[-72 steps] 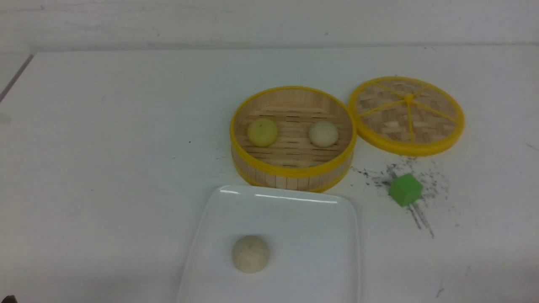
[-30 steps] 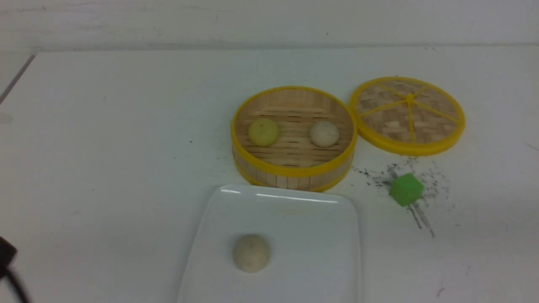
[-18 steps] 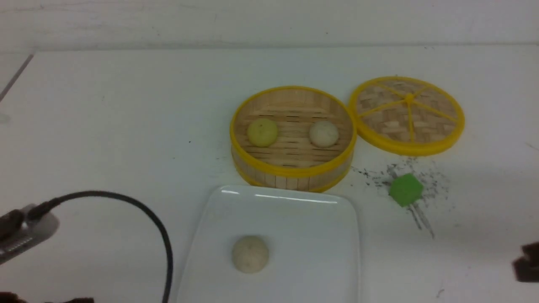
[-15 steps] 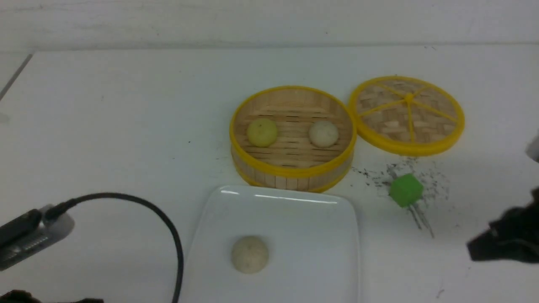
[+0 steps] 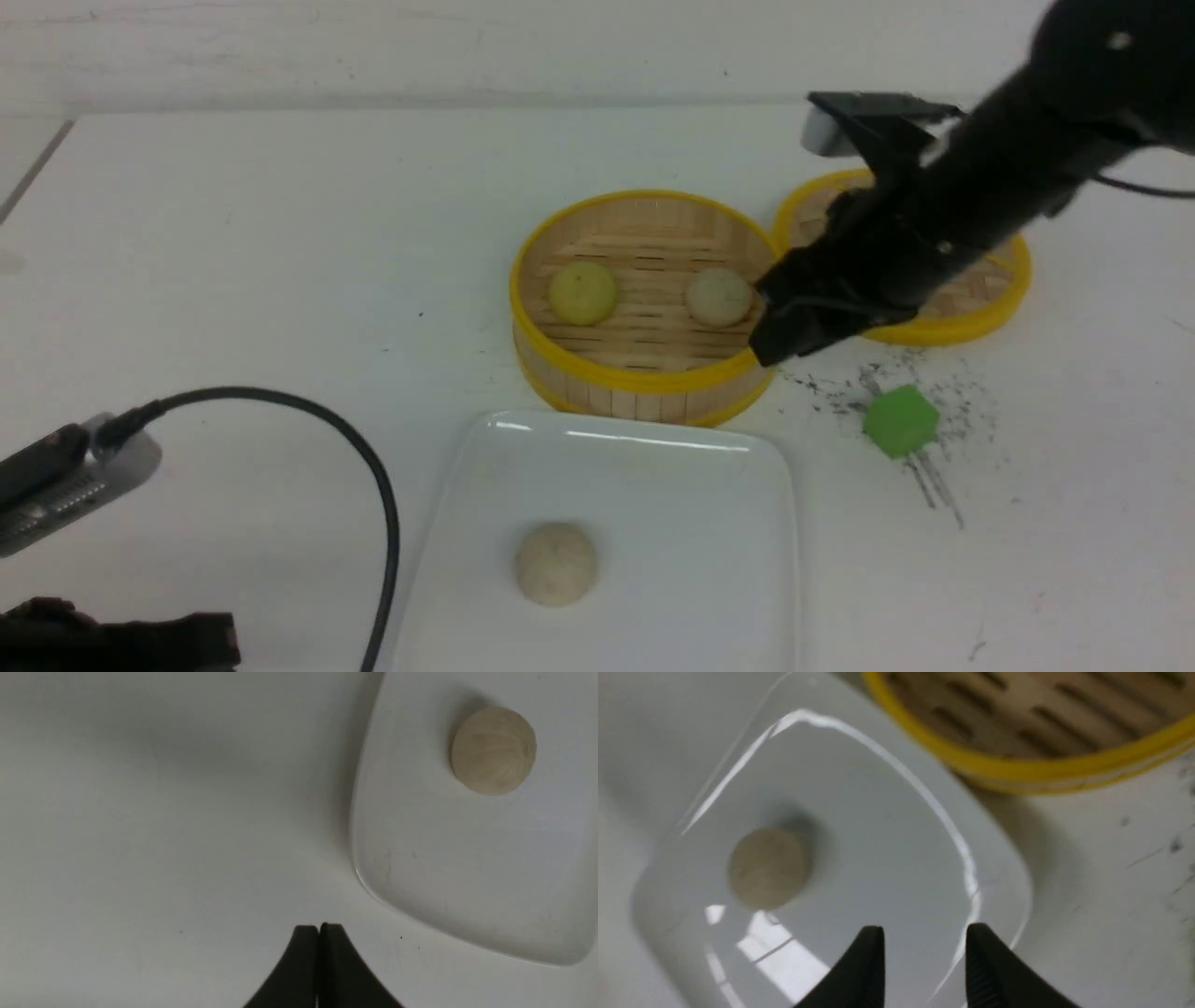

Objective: Put the steamed buns into the plate on the white tablecloth.
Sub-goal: 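Reach toward a bun in the bamboo steamer with the right gripper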

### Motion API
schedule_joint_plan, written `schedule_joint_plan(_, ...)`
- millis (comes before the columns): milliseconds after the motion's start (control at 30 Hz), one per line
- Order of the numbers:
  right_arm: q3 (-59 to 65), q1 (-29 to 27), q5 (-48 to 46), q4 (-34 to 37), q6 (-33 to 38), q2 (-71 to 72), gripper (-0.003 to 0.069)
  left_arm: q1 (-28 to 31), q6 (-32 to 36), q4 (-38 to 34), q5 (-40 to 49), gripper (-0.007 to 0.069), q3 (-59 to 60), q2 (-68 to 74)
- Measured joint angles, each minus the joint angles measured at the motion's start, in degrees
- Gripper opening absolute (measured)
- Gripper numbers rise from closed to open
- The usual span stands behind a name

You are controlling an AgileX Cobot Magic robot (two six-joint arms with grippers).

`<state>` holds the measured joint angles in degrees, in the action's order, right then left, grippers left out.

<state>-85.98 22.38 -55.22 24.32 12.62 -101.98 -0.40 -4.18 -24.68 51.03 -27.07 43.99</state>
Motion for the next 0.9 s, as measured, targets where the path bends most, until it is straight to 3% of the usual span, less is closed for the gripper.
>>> schedule_joint_plan(133,-11.4,1.4,1.5,-13.1,-8.1,-8.7,0.0358,0.0,0.0,0.2,-0.2,0.003,0.0,0.0)
schedule_joint_plan(233,-14.3,1.4,5.1,-17.5,-11.7,-13.1,0.0372,0.0,0.0,0.2,-0.2,0.0035,0.0,0.0)
schedule_joint_plan(567,-14.7,1.4,14.2,-18.0,-14.9,-21.1,0.0362,0.0,0.0,1.1,-0.2,0.0048,0.0,0.0)
schedule_joint_plan(667,-14.7,1.4,14.4,-17.9,-14.9,-21.4,0.0316,0.0,0.0,1.2,-0.2,0.005,0.0,0.0)
schedule_joint_plan(767,-14.8,1.5,14.5,-17.9,-14.9,-21.4,0.0174,0.0,0.0,1.4,-0.2,0.0052,0.0,0.0)
schedule_joint_plan(800,-14.8,1.5,14.3,-17.9,-14.9,-21.4,0.0078,0.0,0.0,1.4,-0.2,0.0054,0.0,0.0)
schedule_joint_plan(900,-14.8,1.5,13.2,-17.9,-14.9,-20.8,0.0019,0.0,0.0,1.4,-0.2,0.0055,0.0,0.0)
